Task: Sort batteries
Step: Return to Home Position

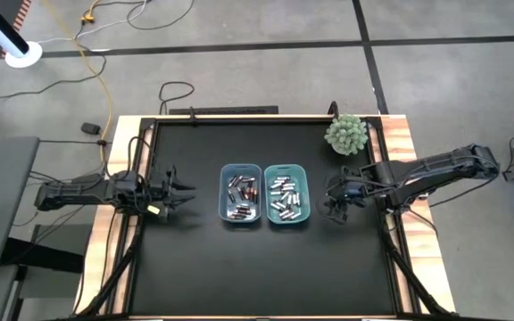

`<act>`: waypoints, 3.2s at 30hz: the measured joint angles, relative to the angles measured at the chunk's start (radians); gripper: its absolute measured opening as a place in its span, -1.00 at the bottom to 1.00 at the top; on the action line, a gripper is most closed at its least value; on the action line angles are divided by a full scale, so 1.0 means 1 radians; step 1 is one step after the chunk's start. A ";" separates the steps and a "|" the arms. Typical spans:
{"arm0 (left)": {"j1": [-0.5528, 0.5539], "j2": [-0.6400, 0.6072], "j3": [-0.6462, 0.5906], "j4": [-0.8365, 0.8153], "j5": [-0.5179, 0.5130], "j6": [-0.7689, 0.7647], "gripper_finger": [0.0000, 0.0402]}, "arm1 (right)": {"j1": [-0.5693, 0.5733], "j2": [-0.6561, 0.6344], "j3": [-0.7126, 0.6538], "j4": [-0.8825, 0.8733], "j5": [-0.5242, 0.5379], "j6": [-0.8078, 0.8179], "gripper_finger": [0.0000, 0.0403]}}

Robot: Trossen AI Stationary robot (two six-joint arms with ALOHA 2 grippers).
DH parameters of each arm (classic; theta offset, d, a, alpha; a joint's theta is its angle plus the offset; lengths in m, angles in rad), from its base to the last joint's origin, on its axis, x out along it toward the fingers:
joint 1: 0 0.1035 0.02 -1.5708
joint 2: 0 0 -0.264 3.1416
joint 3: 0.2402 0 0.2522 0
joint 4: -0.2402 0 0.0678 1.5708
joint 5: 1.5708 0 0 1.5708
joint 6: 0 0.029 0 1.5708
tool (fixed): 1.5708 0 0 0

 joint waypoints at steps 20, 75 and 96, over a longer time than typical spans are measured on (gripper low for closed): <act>0.000 0.000 -0.001 0.000 -0.002 -0.022 -0.34 | -0.017 -0.367 -0.286 0.402 -0.006 -0.262 -0.01; 0.000 0.000 0.000 -0.001 -0.003 -0.022 -0.34 | -0.223 -0.870 -0.758 0.829 -0.137 -0.333 -0.01; 0.000 0.000 0.000 -0.002 -0.003 -0.022 -0.34 | -0.223 -0.739 -0.759 0.826 -0.140 -0.384 -0.01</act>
